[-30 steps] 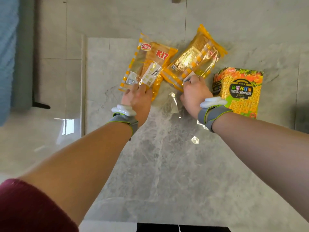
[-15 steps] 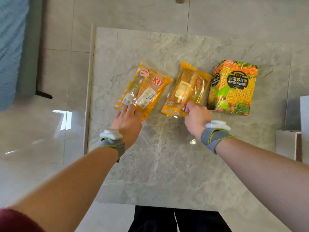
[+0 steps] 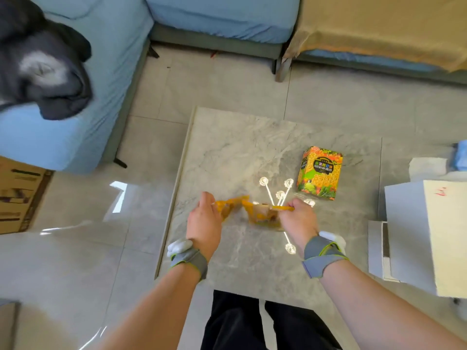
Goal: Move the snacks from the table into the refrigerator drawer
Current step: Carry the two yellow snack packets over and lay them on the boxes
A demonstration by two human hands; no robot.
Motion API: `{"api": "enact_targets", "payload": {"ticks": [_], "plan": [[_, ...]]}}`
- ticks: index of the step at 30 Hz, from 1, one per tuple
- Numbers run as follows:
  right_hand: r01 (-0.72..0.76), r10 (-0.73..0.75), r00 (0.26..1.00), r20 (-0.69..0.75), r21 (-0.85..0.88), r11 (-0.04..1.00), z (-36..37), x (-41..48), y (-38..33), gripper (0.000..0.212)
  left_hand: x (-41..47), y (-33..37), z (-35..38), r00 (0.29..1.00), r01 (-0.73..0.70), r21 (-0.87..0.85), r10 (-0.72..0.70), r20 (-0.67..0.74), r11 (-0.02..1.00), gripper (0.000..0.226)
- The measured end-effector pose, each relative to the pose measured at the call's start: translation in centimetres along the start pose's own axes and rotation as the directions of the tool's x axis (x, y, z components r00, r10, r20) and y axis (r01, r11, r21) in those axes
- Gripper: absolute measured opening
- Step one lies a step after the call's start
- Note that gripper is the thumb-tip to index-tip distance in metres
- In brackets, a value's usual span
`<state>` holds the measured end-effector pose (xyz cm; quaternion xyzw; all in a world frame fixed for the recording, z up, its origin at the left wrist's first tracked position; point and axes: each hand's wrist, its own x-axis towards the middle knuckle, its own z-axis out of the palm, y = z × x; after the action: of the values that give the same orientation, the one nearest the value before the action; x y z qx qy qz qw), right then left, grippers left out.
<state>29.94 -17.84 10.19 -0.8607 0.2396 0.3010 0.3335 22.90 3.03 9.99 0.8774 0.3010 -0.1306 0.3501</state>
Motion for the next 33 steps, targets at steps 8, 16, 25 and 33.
{"api": "enact_targets", "payload": {"ticks": [8, 16, 25, 33], "plan": [[0.239, -0.232, 0.971, 0.062, -0.163, 0.957, -5.7, -9.4, -2.3, 0.008, -9.2, 4.5, -7.0, 0.987, 0.04, 0.322, -0.087, 0.135, 0.946, 0.032], [0.573, -0.536, 0.816, 0.217, -0.184, 0.799, -8.7, -18.2, -6.9, 0.022, -20.7, 7.5, -13.9, 0.946, 0.254, 0.078, -0.231, -0.227, 0.964, 0.018], [0.792, -0.756, 0.594, 0.275, -0.039, 0.609, -6.7, -30.7, -12.8, 0.024, -30.6, 2.8, -22.6, 0.758, 0.323, -0.198, -0.378, -0.531, 0.925, 0.024], [0.854, -0.821, 0.449, 0.353, 0.101, 0.511, 1.8, -45.2, -14.0, 0.024, -40.5, -7.4, -30.0, 0.54, 0.242, -0.493, -0.538, -0.647, 0.836, 0.023]]}}
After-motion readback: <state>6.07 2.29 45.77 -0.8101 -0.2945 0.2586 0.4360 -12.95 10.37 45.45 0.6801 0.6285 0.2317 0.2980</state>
